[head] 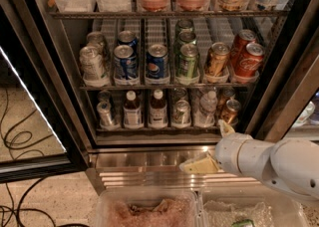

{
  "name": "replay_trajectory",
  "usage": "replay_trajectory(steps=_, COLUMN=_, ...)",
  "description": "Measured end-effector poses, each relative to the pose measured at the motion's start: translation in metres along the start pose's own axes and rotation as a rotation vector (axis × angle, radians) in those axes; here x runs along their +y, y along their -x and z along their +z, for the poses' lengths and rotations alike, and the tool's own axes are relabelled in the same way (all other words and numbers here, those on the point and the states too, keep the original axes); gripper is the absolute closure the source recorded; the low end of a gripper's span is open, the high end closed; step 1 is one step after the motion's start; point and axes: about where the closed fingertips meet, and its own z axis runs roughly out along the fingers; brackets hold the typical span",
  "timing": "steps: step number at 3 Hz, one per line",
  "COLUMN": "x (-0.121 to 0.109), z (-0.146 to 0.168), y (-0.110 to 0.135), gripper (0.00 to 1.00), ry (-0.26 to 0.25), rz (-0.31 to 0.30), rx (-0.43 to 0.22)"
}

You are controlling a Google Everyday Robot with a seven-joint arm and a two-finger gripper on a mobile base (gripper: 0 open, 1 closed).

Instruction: Pick 7up can from bottom shelf of fridge

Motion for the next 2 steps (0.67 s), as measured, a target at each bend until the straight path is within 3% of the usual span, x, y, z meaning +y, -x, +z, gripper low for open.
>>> replay_trajectory(steps=2, x=-0.014, z=0.062, y=0.012, gripper=0.0, ry=0.011, rz=-0.014, rx=-0.027)
